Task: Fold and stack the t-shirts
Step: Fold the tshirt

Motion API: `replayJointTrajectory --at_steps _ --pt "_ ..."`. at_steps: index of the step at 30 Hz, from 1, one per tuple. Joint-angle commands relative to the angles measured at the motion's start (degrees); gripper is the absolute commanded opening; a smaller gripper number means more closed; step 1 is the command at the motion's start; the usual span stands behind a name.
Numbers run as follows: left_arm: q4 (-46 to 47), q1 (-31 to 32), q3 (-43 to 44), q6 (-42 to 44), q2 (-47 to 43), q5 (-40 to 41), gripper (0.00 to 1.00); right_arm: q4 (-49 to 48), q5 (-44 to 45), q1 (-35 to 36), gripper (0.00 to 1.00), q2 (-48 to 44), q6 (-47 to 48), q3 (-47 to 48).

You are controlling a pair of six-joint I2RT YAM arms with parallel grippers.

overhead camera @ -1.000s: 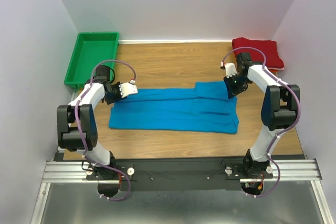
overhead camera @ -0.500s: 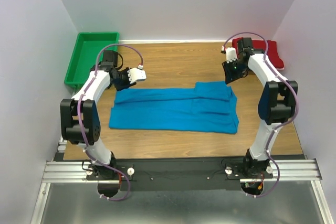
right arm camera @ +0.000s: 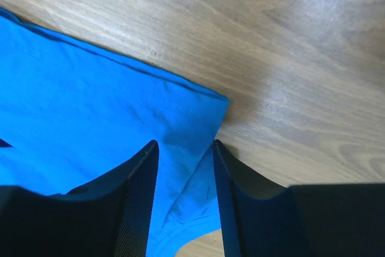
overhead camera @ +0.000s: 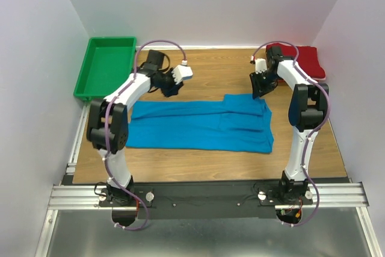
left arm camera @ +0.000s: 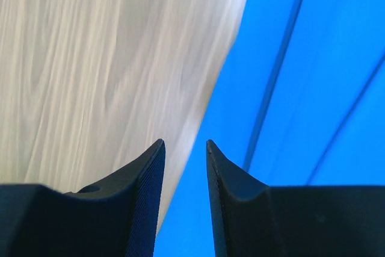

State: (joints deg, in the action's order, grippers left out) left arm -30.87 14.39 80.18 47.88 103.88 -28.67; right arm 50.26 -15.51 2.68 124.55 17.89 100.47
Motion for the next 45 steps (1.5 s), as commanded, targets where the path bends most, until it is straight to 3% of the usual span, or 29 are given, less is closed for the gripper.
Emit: replayJointTrajectory --at_steps 1,6,13,20,30,32,36,40,43,45 --pt "5.37 4.67 7.17 -17.44 6.68 -13.31 0.50 0.80 -1.81 0.05 0.49 1.04 -1.28 2.37" --pt "17.23 10.30 11.74 -35.43 13.18 -13.80 0.52 0.89 -1.81 -0.04 0.49 1.92 -1.72 2.72" --pt "21.29 16.28 21.15 -47.51 23.47 -4.84 0.54 0.89 -2.95 -0.57 0.49 3.50 -1.81 3.33" --pt "22.00 18.83 26.95 -52.62 32.52 -1.22 0.54 0.81 -4.88 -0.92 0.48 4.82 -2.16 3.95" --pt "22.00 20.32 31.25 -53.41 36.83 -2.36 0.56 0.89 -6.81 -1.36 0.41 5.53 -2.24 3.86" --pt "22.00 20.50 31.87 -53.68 37.71 -2.62 0.52 0.98 -7.34 -1.45 0.38 5.70 -2.25 4.04" --pt "21.65 20.59 33.11 -53.94 38.77 -4.11 0.34 0.89 -8.05 -1.45 0.29 5.26 -2.42 4.39" --pt "20.42 20.50 34.60 -53.59 39.39 -5.43 0.13 0.98 -8.40 -1.62 0.09 4.21 -2.25 4.83" --pt "20.50 20.50 34.78 -53.06 38.34 -6.40 0.00 1.33 -9.01 -1.62 0.00 2.90 -2.16 4.74" --pt "20.85 20.59 34.34 -52.62 36.32 -6.75 0.00 1.24 -9.54 -1.62 0.01 1.58 -1.89 4.30"
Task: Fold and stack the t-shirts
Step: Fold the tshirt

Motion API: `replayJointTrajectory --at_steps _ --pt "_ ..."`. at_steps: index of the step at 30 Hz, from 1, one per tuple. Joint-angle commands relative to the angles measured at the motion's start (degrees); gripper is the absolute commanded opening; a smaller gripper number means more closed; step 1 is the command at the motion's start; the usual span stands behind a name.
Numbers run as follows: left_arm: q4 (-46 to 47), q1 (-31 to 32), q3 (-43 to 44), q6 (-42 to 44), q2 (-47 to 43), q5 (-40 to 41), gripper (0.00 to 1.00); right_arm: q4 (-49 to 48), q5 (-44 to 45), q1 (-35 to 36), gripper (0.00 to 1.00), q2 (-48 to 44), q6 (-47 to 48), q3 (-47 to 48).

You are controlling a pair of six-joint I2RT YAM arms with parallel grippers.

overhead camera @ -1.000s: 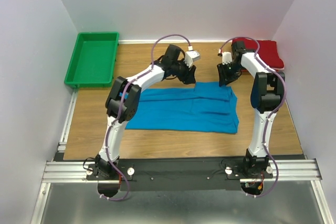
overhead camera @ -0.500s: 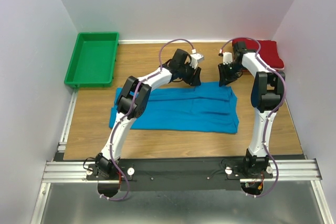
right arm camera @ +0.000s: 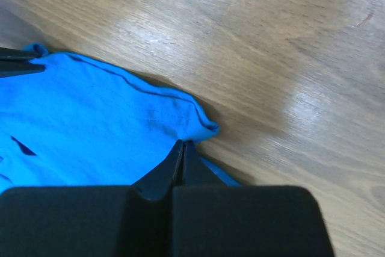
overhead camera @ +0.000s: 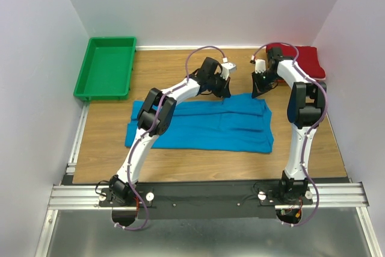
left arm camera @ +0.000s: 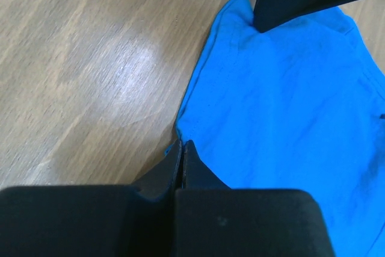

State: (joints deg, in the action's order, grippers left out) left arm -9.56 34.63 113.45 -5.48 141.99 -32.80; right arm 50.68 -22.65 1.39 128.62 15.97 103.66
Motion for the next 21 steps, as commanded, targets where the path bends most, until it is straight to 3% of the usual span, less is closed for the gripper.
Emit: replayJointTrajectory --at_steps 1,13,21 --pt "-0.02 0.26 0.12 0.90 -2.68 -2.80 0.00 0.83 -2.48 -0.33 0.00 -3.19 0.20 0.85" --pt "2.97 4.04 -13.59 6.71 -16.65 -2.36 0.00 1.62 -2.92 -0.33 0.01 -16.36 1.70 -7.76" --pt "4.73 7.55 -24.92 7.14 -24.56 -2.45 0.00 1.44 -3.19 -0.33 0.00 -25.43 3.19 -21.63"
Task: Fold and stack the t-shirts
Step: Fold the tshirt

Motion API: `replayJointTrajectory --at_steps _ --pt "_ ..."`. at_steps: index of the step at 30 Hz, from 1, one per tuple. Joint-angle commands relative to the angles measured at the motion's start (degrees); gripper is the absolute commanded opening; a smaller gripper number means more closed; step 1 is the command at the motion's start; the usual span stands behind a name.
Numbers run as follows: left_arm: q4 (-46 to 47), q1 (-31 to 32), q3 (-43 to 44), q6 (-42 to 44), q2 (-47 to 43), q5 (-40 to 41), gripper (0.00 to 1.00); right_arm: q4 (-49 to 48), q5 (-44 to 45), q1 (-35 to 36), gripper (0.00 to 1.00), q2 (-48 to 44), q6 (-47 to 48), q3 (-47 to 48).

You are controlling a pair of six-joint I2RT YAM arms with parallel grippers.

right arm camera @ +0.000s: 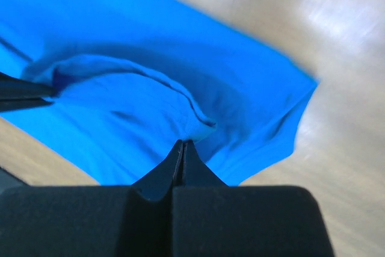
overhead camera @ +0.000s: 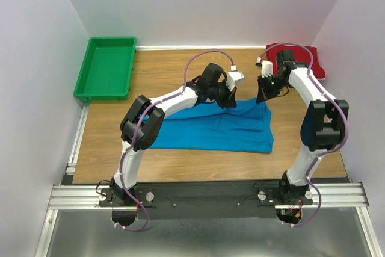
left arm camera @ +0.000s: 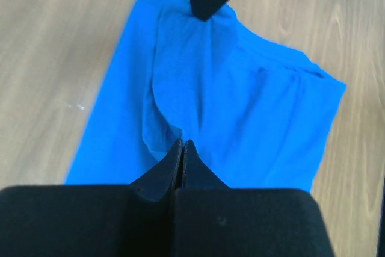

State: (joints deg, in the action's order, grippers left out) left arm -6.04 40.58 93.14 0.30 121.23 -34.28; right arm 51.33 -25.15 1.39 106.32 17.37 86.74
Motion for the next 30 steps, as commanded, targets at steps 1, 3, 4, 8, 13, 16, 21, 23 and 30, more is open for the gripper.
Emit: replayJointTrajectory --at_steps 1,3,4,8,13,16,21,23,30 --pt "1.21 1.96 -5.51 1.55 -4.24 -0.53 0.00 0.88 -0.69 -0.25 0.01 -3.84 2.06 -5.69" --pt "1.21 2.75 -8.14 2.16 -5.12 -0.17 0.00 0.88 -1.05 -0.25 0.01 -5.50 2.85 -8.67" --pt "1.21 3.27 -8.94 2.34 -5.21 0.09 0.00 0.79 -1.05 -0.33 0.01 -5.95 3.11 -9.74" --pt "1.03 3.72 -12.01 2.78 -4.51 0.44 0.01 0.44 -0.08 -0.33 0.01 -7.53 4.87 -14.05" --pt "0.77 3.90 -13.86 4.45 -3.54 -0.87 0.19 0.26 -0.25 -0.33 0.01 -8.24 6.98 -17.83" --pt "0.59 3.98 -15.61 6.47 -5.30 -3.50 0.24 1.57 -0.95 -0.25 0.04 -8.94 9.16 -19.32" --pt "0.60 4.60 -18.96 11.82 -11.17 -4.91 0.29 6.31 -2.36 -0.33 0.08 -10.35 15.66 -19.86" --pt "-0.19 4.95 -20.28 13.93 -12.50 -4.48 0.29 9.48 -2.63 -0.33 0.14 -10.43 17.61 -19.68" --pt "-2.22 5.04 -22.48 21.15 -17.95 -1.32 0.31 13.62 -3.15 -0.33 0.45 -12.81 21.84 -16.35"
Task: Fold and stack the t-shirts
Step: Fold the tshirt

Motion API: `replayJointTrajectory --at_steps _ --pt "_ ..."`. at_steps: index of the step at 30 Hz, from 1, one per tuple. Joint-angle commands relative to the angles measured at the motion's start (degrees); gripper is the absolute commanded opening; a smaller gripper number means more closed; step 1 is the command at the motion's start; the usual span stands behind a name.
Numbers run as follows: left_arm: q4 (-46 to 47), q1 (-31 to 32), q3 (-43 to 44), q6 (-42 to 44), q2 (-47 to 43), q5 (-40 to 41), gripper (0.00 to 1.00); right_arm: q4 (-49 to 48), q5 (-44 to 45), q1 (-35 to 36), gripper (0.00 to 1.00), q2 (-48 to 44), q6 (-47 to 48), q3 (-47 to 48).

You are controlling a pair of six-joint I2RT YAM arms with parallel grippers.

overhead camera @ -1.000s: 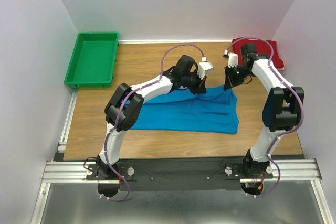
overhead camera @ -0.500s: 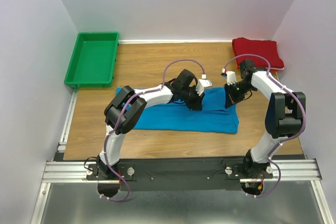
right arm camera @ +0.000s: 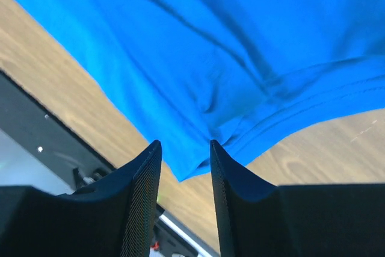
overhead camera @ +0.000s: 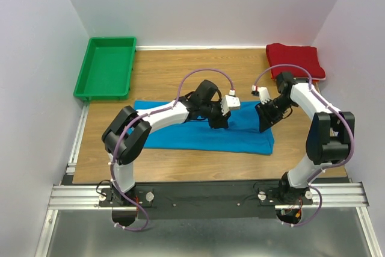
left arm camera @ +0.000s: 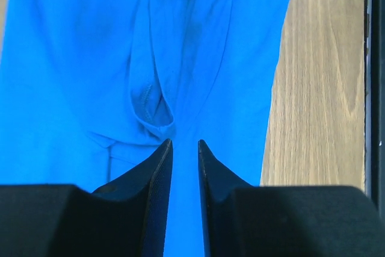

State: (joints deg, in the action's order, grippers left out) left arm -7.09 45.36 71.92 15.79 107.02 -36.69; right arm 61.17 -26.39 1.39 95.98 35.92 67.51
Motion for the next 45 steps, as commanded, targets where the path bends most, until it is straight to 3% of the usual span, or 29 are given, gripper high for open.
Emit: replayJointTrajectory --at_steps 1,6,9,19,25,31,37,39,40,42,45 --pt "-0.82 0.16 -1.69 5.74 -4.10 1.70 0.32 3.26 -2.43 -0.33 0.45 -2.47 1.62 3.59" --pt "1.20 -0.01 -1.52 3.46 -4.54 2.94 0.34 -3.93 -5.86 -0.33 0.43 2.09 -10.07 9.13" --pt "1.56 -0.36 -0.65 1.44 -3.76 4.08 0.37 -4.30 -5.51 -0.33 0.49 7.35 -13.94 12.28" --pt "-1.08 -0.63 8.48 -4.80 6.42 1.36 0.44 -4.13 -3.93 -0.33 0.57 12.47 -14.57 11.07" --pt "-1.17 -0.63 10.43 -5.95 9.61 0.65 0.44 -1.05 -6.91 -0.25 0.45 10.63 -11.67 9.75" --pt "-0.99 -0.63 10.08 -6.03 9.52 0.65 0.43 3.07 -7.89 -0.33 0.23 8.17 -7.46 6.07" --pt "-0.55 -0.63 9.47 -6.12 9.08 0.39 0.43 6.93 -8.76 -0.33 0.15 6.33 -2.45 2.81" --pt "-0.29 -0.63 9.38 -6.04 9.26 0.48 0.43 6.95 -8.59 -0.25 0.22 5.10 -2.52 3.16" --pt "-0.20 -0.63 9.64 -6.12 9.43 0.30 0.43 6.08 -8.76 -0.42 0.34 3.78 -3.74 3.85" --pt "-0.20 -0.63 9.82 -6.56 9.78 0.04 0.43 5.20 -8.77 -0.51 0.45 3.16 -5.15 5.00" --pt "-0.46 -0.63 10.34 -7.00 10.40 0.21 0.43 3.35 -8.24 -1.12 0.52 3.77 -8.32 7.63"
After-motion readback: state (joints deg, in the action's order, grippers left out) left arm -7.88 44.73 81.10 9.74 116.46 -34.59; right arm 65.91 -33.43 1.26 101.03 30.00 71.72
